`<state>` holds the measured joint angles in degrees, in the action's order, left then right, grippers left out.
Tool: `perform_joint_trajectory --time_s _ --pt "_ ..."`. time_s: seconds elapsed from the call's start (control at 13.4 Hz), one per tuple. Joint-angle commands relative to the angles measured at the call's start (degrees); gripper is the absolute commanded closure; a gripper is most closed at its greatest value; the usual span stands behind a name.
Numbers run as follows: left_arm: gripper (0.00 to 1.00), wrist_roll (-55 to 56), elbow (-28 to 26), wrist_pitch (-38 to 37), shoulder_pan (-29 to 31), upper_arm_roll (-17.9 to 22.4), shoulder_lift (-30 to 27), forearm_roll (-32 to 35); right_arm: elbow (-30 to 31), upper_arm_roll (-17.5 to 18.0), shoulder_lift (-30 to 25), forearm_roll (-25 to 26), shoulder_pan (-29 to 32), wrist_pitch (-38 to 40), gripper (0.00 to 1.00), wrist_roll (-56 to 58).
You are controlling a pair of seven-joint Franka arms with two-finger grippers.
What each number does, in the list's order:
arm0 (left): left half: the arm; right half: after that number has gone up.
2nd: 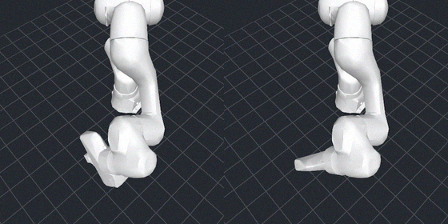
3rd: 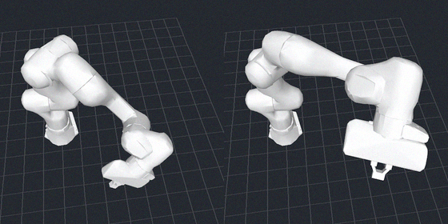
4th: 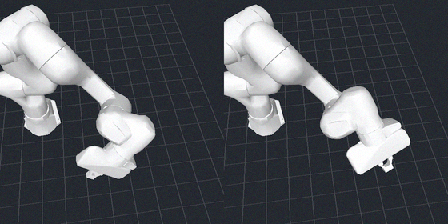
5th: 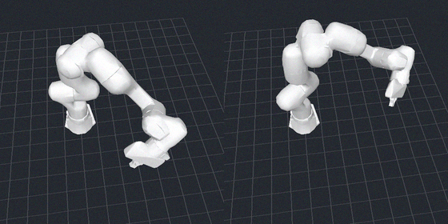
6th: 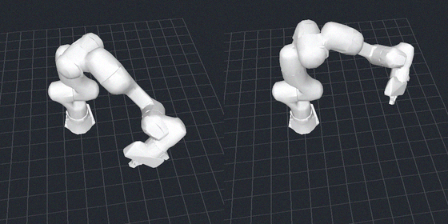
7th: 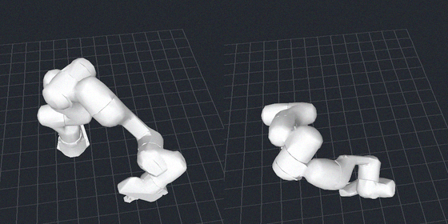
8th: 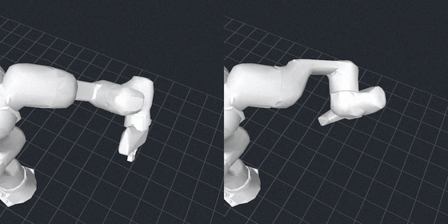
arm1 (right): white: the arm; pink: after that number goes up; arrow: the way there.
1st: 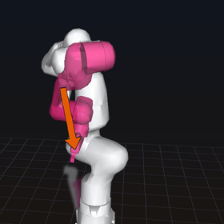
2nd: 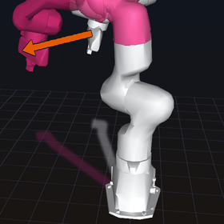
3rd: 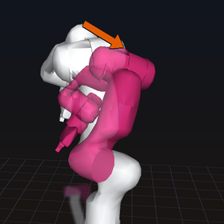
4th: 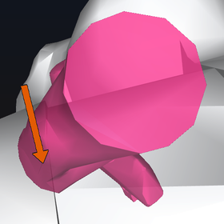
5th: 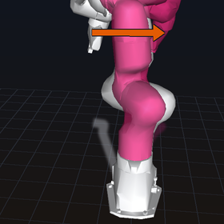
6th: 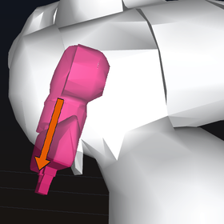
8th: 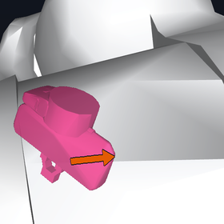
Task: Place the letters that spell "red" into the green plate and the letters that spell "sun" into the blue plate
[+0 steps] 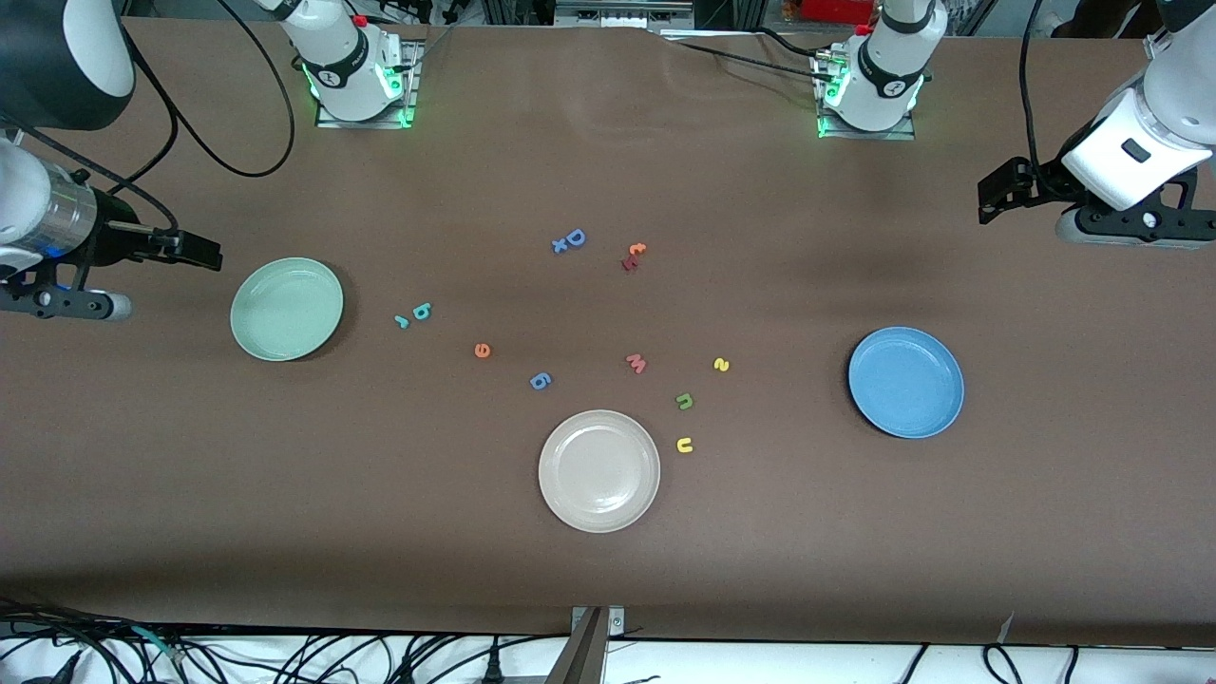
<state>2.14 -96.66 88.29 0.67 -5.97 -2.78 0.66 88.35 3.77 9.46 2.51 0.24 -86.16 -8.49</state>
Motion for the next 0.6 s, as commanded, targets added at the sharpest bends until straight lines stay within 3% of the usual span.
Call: perform_joint_trajectory --time_s 0.0,0.3,0.52 --pt "0.00 -0.91 -0.46 -0.05 -0.32 0.17 -0.91 0.31 0.69 -0.08 -1.11 -1.02 0.03 0.46 0.00 0.23" --pt "0.00 -1.78 2.34 -0.05 -0.93 0.00 2.25 0.22 0.77 0.18 -0.50 -1.10 0.03 -0.15 0.00 -0.21" --pt "0.00 -0.82 2.53 0.04 -4.62 -0.35 6.03 0.31 0.86 1.67 1.17 -2.33 -0.06 -1.82 0.00 -2.48"
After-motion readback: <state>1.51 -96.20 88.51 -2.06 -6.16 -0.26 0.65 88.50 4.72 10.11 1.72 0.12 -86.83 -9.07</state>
